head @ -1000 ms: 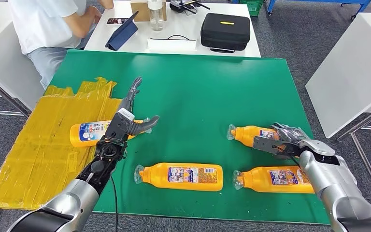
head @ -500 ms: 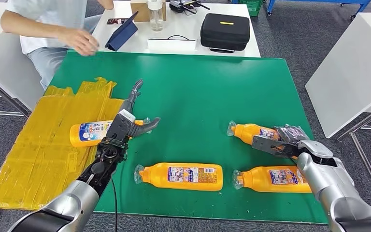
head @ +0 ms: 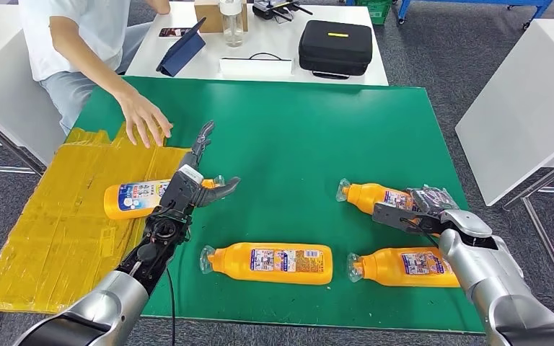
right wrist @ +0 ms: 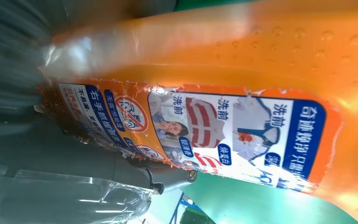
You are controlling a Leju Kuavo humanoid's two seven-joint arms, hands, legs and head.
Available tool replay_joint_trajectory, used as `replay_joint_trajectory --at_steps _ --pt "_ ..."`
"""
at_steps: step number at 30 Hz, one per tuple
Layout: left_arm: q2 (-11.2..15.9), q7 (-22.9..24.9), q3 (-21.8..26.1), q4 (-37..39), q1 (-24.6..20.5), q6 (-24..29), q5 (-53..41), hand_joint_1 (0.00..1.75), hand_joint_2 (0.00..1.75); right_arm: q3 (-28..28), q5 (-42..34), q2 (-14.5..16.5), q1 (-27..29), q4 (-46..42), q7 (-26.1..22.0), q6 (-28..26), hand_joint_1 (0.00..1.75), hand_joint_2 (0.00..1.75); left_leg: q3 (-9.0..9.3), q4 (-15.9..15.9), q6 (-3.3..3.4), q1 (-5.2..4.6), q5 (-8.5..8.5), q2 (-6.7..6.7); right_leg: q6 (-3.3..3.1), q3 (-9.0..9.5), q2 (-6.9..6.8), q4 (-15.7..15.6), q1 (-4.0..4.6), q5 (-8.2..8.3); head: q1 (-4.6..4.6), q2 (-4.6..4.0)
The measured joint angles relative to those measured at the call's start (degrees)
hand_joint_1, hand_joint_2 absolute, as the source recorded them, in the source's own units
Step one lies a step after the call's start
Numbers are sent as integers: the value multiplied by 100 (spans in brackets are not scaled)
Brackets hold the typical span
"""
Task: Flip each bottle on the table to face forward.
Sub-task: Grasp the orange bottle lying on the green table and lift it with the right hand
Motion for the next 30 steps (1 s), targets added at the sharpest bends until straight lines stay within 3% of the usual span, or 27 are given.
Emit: replay_joint_trajectory --at_steps 5,14,18,20,24,30 --pt "0 6 2 -13 13 -158 164 0 175 -20 -96 77 50 -28 72 -324 175 175 -1 0 0 0 0 0 0 2 0 1 0 0 1 0" --pt "-1 342 -97 -1109 410 -1068 718 0 175 -578 -609 816 383 -923 12 -1922 175 175 -6 0 -3 3 2 9 -3 -8 -2 6 2 -2 -1 0" --pt "-23 801 -353 -1796 610 -970 614 0 175 -890 -1059 1102 669 -1549 -520 -2870 175 175 -12 -1 -3 2 1 5 -4 -10 -4 6 1 -5 1 0" --pt "-30 941 -551 -2039 649 -848 456 0 175 -997 -1491 1242 817 -1845 -918 -3093 175 175 -13 -1 -2 1 -1 5 -4 -11 -4 5 0 -5 0 0" --pt "-31 1089 -976 -2347 655 -797 271 0 175 -1129 -2481 1507 1053 -2285 -1544 -2879 175 175 -14 -1 -2 -1 -2 4 -2 -11 -4 4 -1 -6 1 0" --pt "-34 1222 -1256 -2495 656 -882 406 0 175 -1164 -3812 1774 1141 -2539 -2116 -2003 175 175 -12 -1 -4 1 1 6 -2 -12 -3 5 0 -3 0 0"
